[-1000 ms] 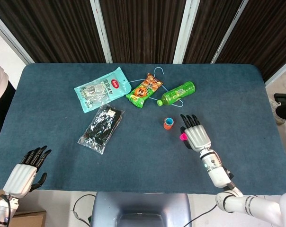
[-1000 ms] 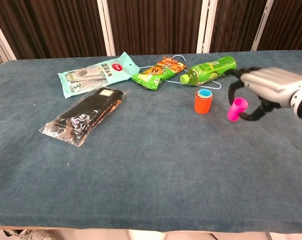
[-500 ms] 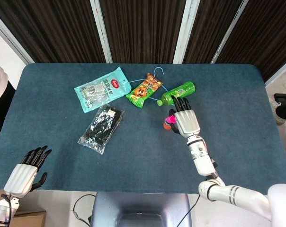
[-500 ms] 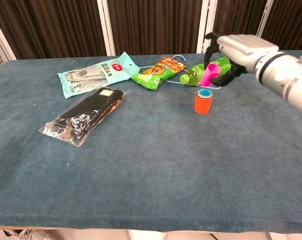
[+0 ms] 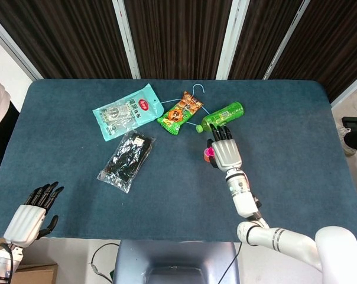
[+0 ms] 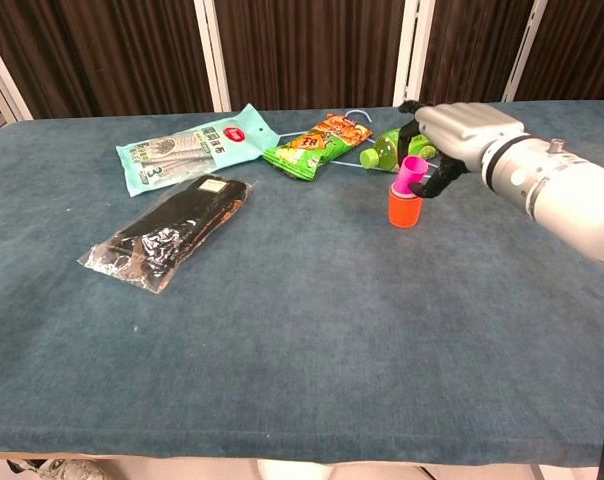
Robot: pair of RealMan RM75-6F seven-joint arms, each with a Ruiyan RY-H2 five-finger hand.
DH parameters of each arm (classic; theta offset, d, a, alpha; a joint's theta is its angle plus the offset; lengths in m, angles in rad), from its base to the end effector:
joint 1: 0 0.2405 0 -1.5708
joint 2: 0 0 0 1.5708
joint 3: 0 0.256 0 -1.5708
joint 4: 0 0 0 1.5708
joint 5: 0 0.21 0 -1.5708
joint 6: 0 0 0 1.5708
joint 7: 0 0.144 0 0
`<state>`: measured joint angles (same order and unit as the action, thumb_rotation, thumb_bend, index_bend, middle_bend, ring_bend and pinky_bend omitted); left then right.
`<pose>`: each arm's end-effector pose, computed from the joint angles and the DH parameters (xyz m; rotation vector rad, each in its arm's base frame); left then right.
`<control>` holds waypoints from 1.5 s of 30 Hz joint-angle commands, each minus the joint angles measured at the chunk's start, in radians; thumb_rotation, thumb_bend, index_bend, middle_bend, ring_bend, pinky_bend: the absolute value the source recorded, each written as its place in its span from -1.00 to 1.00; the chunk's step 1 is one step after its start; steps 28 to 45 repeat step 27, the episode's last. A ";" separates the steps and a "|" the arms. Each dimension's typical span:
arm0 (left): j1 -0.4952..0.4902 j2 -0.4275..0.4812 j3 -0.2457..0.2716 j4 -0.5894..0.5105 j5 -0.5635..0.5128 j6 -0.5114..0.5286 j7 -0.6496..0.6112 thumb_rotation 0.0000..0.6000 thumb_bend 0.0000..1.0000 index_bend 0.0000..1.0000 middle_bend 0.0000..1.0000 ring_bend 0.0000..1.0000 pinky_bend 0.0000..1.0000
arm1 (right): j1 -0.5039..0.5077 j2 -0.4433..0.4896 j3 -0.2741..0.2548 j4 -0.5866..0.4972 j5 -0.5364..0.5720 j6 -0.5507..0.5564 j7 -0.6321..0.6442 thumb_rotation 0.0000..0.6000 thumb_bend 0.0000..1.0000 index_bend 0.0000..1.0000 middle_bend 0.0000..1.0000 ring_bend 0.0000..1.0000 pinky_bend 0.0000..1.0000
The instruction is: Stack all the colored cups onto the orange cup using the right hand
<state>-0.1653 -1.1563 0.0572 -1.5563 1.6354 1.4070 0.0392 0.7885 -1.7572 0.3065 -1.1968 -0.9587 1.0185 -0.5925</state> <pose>-0.3007 0.1801 0.1204 -1.6718 -0.8739 -0.8630 -0.1498 -0.3892 -0.0336 1.6602 -0.8099 0.7939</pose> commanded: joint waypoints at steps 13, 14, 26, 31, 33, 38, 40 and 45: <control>0.007 0.003 0.001 0.003 0.012 0.022 -0.009 1.00 -0.06 -1.00 -1.00 -1.00 -0.77 | -0.238 0.367 -0.185 -0.467 -0.179 0.211 0.048 1.00 -0.10 -1.00 -1.00 -1.00 -1.00; 0.008 0.003 0.001 0.004 0.015 0.027 -0.012 1.00 -0.06 -1.00 -1.00 -1.00 -0.77 | -0.282 0.413 -0.231 -0.510 -0.220 0.249 0.058 1.00 -0.16 -1.00 -1.00 -1.00 -1.00; 0.023 -0.053 -0.027 0.074 0.061 0.132 -0.032 1.00 -0.06 -1.00 -1.00 -1.00 -0.82 | -0.627 0.578 -0.466 -0.406 -0.535 0.598 0.378 1.00 -0.26 -1.00 -1.00 -1.00 -1.00; 0.025 -0.055 -0.027 0.076 0.061 0.135 -0.029 1.00 -0.06 -1.00 -1.00 -1.00 -0.82 | -0.632 0.581 -0.458 -0.403 -0.538 0.602 0.377 1.00 -0.26 -1.00 -1.00 -1.00 -1.00; 0.025 -0.055 -0.027 0.076 0.061 0.135 -0.029 1.00 -0.06 -1.00 -1.00 -1.00 -0.82 | -0.632 0.581 -0.458 -0.403 -0.538 0.602 0.377 1.00 -0.26 -1.00 -1.00 -1.00 -1.00; 0.025 -0.055 -0.027 0.076 0.061 0.135 -0.029 1.00 -0.06 -1.00 -1.00 -1.00 -0.82 | -0.632 0.581 -0.458 -0.403 -0.538 0.602 0.377 1.00 -0.26 -1.00 -1.00 -1.00 -1.00; 0.025 -0.055 -0.027 0.076 0.061 0.135 -0.029 1.00 -0.06 -1.00 -1.00 -1.00 -0.82 | -0.632 0.581 -0.458 -0.403 -0.538 0.602 0.377 1.00 -0.26 -1.00 -1.00 -1.00 -1.00; 0.025 -0.055 -0.027 0.076 0.061 0.135 -0.029 1.00 -0.06 -1.00 -1.00 -1.00 -0.82 | -0.632 0.581 -0.458 -0.403 -0.538 0.602 0.377 1.00 -0.26 -1.00 -1.00 -1.00 -1.00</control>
